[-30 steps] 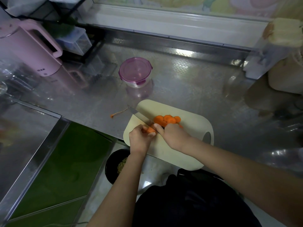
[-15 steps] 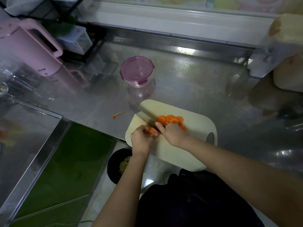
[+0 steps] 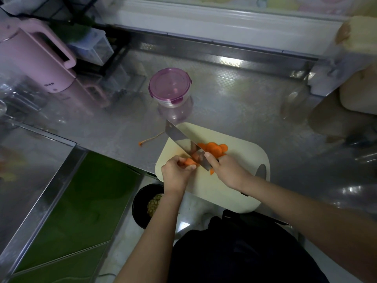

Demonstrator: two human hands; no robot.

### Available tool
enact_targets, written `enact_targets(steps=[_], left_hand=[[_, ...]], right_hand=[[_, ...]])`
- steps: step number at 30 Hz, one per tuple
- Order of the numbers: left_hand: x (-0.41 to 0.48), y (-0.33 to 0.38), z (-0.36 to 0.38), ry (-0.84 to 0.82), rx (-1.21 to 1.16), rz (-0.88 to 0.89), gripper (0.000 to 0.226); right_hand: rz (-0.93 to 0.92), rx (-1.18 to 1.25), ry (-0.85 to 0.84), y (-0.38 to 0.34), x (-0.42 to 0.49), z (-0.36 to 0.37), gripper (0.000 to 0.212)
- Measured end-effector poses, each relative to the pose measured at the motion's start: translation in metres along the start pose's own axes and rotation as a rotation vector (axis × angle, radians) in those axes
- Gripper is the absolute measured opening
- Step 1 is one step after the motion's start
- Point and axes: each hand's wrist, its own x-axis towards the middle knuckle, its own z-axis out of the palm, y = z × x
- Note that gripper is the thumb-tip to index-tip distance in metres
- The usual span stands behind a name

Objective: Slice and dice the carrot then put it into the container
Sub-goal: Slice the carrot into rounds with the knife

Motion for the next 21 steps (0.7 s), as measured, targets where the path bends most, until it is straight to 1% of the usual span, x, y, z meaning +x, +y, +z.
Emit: enact_targets(steps=[2, 5, 8, 10, 14, 18, 21], left_hand=[[0.000, 0.000, 0.000, 0.000, 0.000, 0.007, 0.014], [0.000, 0.001, 0.000, -0.002, 0.006, -0.003, 0.015], [-0.001, 0.001, 0.000, -0.001, 0.005, -0.011, 0.015], [-0.002, 0.002, -0.001, -0.004, -0.002, -0.014, 0.015], [-0.003, 0.003, -0.001, -0.005, -0.006, -0.014, 0.017], [-0.003, 0.003, -0.001, 0.002, -0.001, -0.022, 0.018], [-0.004, 0.003, -0.001, -0.001, -0.005, -0.027, 0.017]], right_hand=[[-0.004, -0.011, -0.006, -0.001, -0.002, -0.001, 0.047], [-0.013, -0.035, -0.021, -0.002, -0.003, -0.002, 0.065], [-0.029, -0.058, -0.021, 0.001, -0.004, 0.000, 0.068], [-0.035, -0.057, -0.020, 0.002, -0.004, 0.000, 0.066], [-0.041, -0.041, -0.009, 0.002, -0.008, 0.000, 0.050], [-0.042, -0.062, -0.030, 0.004, -0.009, 0.000, 0.052], [-0.106, -0.019, -0.001, 0.005, -0.012, 0.001, 0.044]])
